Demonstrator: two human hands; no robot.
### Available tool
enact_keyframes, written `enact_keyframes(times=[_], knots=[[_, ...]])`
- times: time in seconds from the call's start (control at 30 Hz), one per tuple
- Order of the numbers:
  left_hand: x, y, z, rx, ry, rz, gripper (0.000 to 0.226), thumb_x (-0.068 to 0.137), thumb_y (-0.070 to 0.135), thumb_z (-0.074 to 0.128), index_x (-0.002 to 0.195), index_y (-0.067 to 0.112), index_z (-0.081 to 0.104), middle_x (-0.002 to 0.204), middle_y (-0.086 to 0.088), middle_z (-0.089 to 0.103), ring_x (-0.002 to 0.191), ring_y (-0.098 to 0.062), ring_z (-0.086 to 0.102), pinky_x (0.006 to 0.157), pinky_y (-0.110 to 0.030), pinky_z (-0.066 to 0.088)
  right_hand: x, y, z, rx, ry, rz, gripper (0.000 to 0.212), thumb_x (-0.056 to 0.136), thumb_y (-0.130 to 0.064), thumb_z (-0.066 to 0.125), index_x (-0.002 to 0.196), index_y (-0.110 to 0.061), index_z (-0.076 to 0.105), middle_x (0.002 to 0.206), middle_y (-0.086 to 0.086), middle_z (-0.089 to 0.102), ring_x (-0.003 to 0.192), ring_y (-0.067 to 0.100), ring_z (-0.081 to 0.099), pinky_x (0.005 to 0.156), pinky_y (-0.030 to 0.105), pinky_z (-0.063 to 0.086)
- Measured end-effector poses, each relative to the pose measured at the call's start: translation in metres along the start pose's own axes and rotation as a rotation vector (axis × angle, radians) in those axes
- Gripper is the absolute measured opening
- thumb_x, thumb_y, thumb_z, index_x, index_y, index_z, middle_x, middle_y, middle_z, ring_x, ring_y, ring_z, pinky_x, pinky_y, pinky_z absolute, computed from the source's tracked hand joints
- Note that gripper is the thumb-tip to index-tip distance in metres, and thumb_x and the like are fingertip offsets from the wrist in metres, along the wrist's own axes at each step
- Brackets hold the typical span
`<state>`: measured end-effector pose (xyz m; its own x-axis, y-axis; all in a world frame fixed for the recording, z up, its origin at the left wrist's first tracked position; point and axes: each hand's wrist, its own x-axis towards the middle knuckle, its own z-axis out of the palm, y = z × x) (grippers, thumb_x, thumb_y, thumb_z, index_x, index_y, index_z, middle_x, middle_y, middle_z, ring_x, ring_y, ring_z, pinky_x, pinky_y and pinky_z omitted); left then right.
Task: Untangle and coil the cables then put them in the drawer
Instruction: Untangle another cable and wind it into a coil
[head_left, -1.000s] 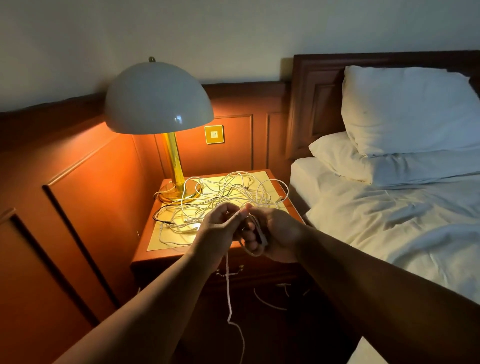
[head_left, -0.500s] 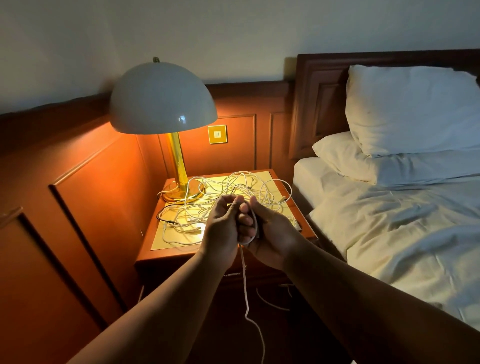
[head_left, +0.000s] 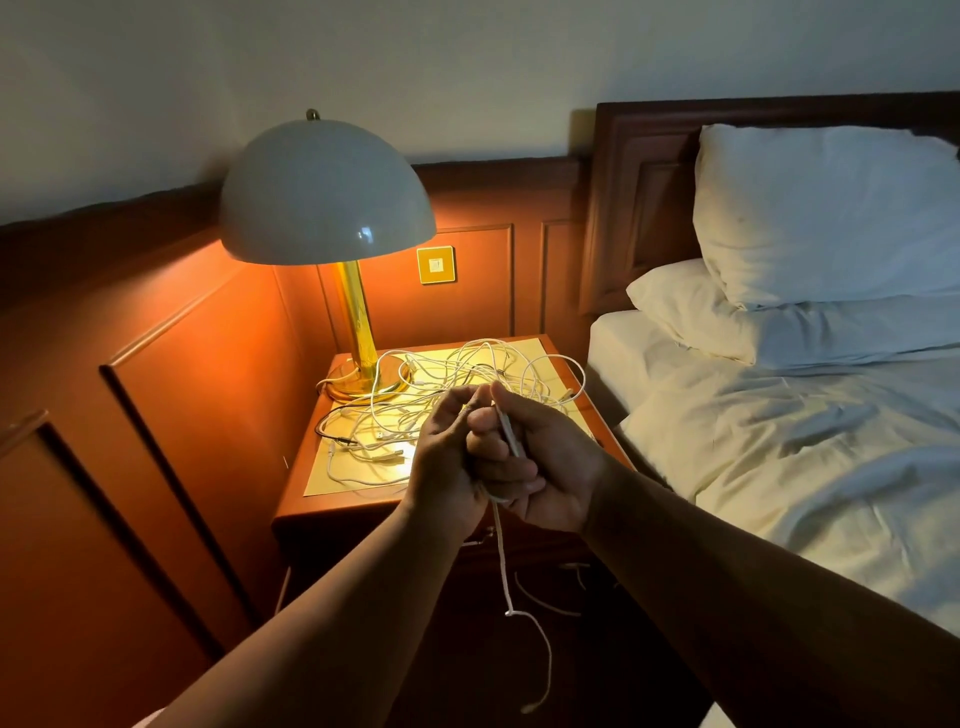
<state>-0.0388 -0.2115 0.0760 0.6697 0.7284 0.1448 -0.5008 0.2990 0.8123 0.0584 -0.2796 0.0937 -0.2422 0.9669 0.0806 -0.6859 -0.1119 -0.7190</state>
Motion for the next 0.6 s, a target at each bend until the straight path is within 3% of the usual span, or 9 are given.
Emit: enact_keyframes(times=[0.1, 0.2, 0.3, 0.37, 0.43, 0.5, 0.57, 0.6], knots=[[-0.002, -0.004, 0.002, -0.026, 0.057, 0.01, 0.023, 0.087, 0.018, 0.068, 0.103, 0.006, 0.056, 0.071, -0.009, 0.063, 0.061, -0.022, 0.067, 0.043, -0.03, 0.054, -0.001, -0.005, 0.006, -0.096, 0.144, -0.075, 0.045, 0.101, -0.038, 0.041, 0.085, -0.005, 0.068, 0.067, 0.007, 0.063, 0.041, 0.006, 0.046, 0.035, 0.014, 0.021], [-0.005, -0.002, 0.01, 0.051, 0.158, -0.058, 0.01, 0.094, 0.013, 0.053, 0.1, 0.007, 0.057, 0.064, -0.005, 0.065, 0.055, -0.013, 0.065, 0.041, -0.022, 0.05, -0.004, -0.007, 0.014, -0.146, 0.243, -0.103, 0.041, 0.095, -0.038, 0.046, 0.089, -0.005, 0.07, 0.075, 0.009, 0.07, 0.055, 0.013, 0.063, 0.038, 0.015, 0.04], [-0.006, -0.001, 0.01, 0.22, 0.176, -0.169, 0.016, 0.103, 0.013, 0.042, 0.1, 0.01, 0.058, 0.065, -0.002, 0.065, 0.053, -0.012, 0.06, 0.045, -0.022, 0.044, -0.003, -0.012, 0.017, -0.184, 0.273, -0.159, 0.042, 0.099, -0.037, 0.041, 0.107, -0.003, 0.064, 0.096, 0.013, 0.073, 0.084, 0.022, 0.073, 0.059, 0.028, 0.059], [-0.008, -0.002, 0.005, 0.331, 0.086, -0.228, 0.015, 0.103, 0.016, 0.046, 0.103, 0.01, 0.06, 0.062, -0.002, 0.062, 0.052, -0.013, 0.05, 0.047, -0.023, 0.035, 0.0, -0.022, 0.011, -0.324, 0.318, -0.263, 0.043, 0.105, -0.035, 0.034, 0.117, -0.004, 0.06, 0.111, 0.011, 0.072, 0.103, 0.023, 0.07, 0.076, 0.034, 0.06], [-0.011, -0.002, -0.002, 0.511, -0.096, -0.254, 0.016, 0.103, 0.018, 0.048, 0.109, 0.013, 0.062, 0.061, -0.003, 0.056, 0.051, -0.015, 0.044, 0.046, -0.025, 0.032, 0.0, -0.033, 0.003, -0.73, 0.399, -0.363, 0.041, 0.106, -0.033, 0.034, 0.123, -0.007, 0.06, 0.118, 0.003, 0.071, 0.111, 0.017, 0.067, 0.09, 0.029, 0.056], [-0.009, 0.0, -0.007, 0.775, -0.205, -0.263, 0.017, 0.104, 0.02, 0.047, 0.106, 0.018, 0.063, 0.061, -0.001, 0.051, 0.049, -0.013, 0.043, 0.045, -0.024, 0.032, -0.002, -0.041, -0.007, -1.422, 0.476, -0.371, 0.035, 0.106, -0.029, 0.037, 0.122, -0.01, 0.062, 0.116, 0.001, 0.07, 0.108, 0.012, 0.066, 0.093, 0.025, 0.052], [-0.003, 0.004, -0.01, 1.114, -0.231, -0.187, 0.019, 0.104, 0.023, 0.046, 0.095, 0.023, 0.063, 0.065, 0.005, 0.052, 0.051, -0.007, 0.045, 0.047, -0.019, 0.033, -0.005, -0.042, -0.019, -1.999, 0.411, -0.197, 0.031, 0.105, -0.026, 0.042, 0.12, -0.009, 0.062, 0.111, 0.006, 0.07, 0.099, 0.012, 0.066, 0.087, 0.027, 0.053], [0.001, 0.007, -0.013, 1.291, -0.244, -0.093, 0.02, 0.103, 0.024, 0.047, 0.09, 0.026, 0.061, 0.069, 0.008, 0.053, 0.054, -0.005, 0.046, 0.049, -0.018, 0.034, -0.005, -0.04, -0.024, -2.156, 0.375, -0.083, 0.03, 0.105, -0.026, 0.042, 0.119, -0.008, 0.061, 0.108, 0.008, 0.069, 0.095, 0.015, 0.066, 0.082, 0.028, 0.054]])
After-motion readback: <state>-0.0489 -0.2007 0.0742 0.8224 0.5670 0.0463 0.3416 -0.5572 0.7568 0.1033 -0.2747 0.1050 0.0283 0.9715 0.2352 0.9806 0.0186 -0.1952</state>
